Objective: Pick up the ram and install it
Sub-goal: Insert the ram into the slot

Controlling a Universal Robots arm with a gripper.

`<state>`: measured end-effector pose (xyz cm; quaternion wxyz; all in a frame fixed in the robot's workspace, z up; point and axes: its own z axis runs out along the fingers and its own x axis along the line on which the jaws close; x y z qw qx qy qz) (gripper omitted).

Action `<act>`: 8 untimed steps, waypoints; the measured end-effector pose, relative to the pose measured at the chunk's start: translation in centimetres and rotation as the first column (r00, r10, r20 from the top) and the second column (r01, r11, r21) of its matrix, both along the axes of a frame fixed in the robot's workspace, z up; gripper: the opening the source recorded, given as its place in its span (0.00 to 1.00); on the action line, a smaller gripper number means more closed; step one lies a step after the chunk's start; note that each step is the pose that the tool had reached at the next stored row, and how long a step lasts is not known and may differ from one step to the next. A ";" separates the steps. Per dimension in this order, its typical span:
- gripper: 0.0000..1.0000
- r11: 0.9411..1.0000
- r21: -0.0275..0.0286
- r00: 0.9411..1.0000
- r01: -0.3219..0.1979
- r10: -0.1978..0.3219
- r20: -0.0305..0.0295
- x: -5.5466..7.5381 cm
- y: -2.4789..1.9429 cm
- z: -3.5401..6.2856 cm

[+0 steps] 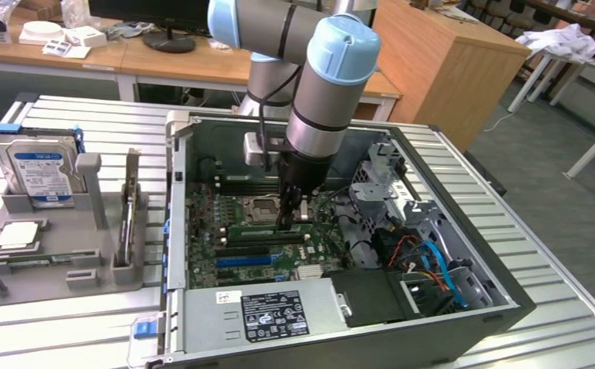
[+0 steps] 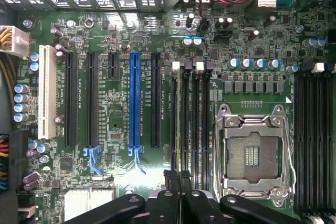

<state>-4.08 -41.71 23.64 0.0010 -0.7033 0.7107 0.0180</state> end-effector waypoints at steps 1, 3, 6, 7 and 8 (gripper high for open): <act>0.12 1.000 0.000 1.000 -0.001 0.001 0.000 0.0 0.00 0.00; 0.12 1.000 0.000 1.000 -0.002 0.002 0.000 0.0 0.00 0.00; 0.12 1.000 0.000 1.000 -0.002 0.002 0.000 0.0 0.00 0.00; 0.12 1.000 0.000 1.000 -0.002 0.002 0.000 0.0 0.00 -0.01; 0.12 1.000 0.000 1.000 -0.002 0.002 0.000 0.0 0.01 -0.06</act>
